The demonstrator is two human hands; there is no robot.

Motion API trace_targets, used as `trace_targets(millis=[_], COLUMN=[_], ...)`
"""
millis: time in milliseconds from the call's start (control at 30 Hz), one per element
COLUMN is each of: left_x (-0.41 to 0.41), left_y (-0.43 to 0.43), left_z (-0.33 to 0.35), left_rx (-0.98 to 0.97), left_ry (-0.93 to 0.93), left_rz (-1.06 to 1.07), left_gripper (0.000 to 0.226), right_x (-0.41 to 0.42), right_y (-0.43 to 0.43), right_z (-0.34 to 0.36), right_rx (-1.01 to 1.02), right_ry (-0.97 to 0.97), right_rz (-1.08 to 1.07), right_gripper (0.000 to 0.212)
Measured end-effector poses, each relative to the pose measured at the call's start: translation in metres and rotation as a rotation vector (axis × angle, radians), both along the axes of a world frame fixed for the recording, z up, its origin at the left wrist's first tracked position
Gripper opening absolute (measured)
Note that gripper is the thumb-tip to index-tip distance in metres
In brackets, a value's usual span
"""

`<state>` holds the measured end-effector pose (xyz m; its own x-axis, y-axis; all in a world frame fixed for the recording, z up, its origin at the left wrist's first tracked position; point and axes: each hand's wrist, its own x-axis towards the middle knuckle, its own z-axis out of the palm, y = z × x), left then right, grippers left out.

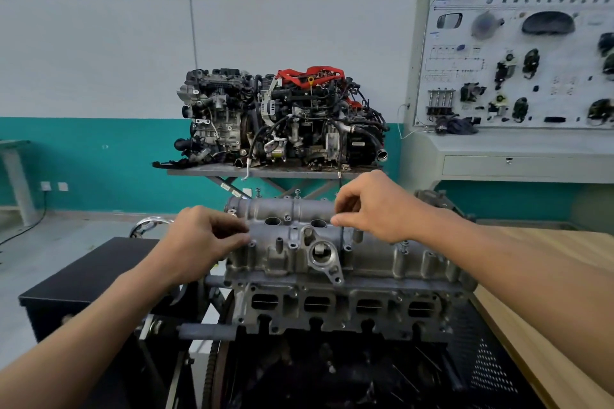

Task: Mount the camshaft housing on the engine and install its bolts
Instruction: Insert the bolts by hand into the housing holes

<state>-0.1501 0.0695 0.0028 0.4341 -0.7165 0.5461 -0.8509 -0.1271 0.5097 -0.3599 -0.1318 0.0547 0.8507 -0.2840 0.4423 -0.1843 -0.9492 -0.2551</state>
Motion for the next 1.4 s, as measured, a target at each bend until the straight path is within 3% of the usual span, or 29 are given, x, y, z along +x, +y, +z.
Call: trace_targets(millis=[167, 267, 367, 500, 667, 767, 867, 967, 1133, 1267, 1400], left_x=[-0.002, 0.0, 0.005, 0.024, 0.015, 0.013, 0.027, 0.035, 0.023, 0.031, 0.032], left_y=[-0.001, 0.0, 0.002, 0.015, 0.015, 0.006, 0.01, 0.016, 0.003, 0.01, 0.017], left_z=[0.001, 0.002, 0.009, 0.029, 0.029, 0.017, 0.02, 0.023, 0.014, 0.014, 0.011], left_rx=[-0.039, -0.025, 0.074, 0.297, 0.335, 0.235, 0.293, 0.341, 0.14, 0.159, 0.143], left_ry=[-0.106, -0.193, -0.102, -0.079, -0.013, 0.031, 0.105, 0.166, 0.137, 0.195, 0.175], left_rz=[0.071, 0.156, 0.156, 0.148, 0.077, 0.097, 0.016, -0.048, 0.089, -0.054, -0.078], left_gripper=[0.002, 0.017, 0.019, 0.063, 0.078, 0.068, 0.054, 0.055, 0.058, 0.029, 0.035], right_x=[-0.007, -0.013, -0.016, -0.017, -0.015, -0.013, -0.012, -0.013, -0.012, -0.013, -0.014], right_y=[-0.002, -0.001, 0.001, 0.001, 0.0, 0.0, 0.0, -0.002, 0.0, -0.002, -0.007], right_z=[0.007, 0.008, 0.008, 0.01, 0.015, 0.015, 0.012, 0.012, 0.012, 0.012, 0.014], right_rx=[0.026, 0.021, 0.028, 0.05, 0.044, 0.049, 0.049, 0.062, 0.05, 0.032, 0.062], right_ry=[-0.075, -0.097, -0.131, -0.184, -0.187, -0.195, -0.187, -0.179, -0.185, -0.183, -0.204], right_rz=[-0.018, -0.014, -0.006, -0.014, -0.018, -0.013, -0.016, -0.023, -0.018, -0.017, -0.035], right_gripper=[0.012, 0.011, 0.01, 0.01, 0.01, 0.01, 0.011, 0.011, 0.01, 0.01, 0.01])
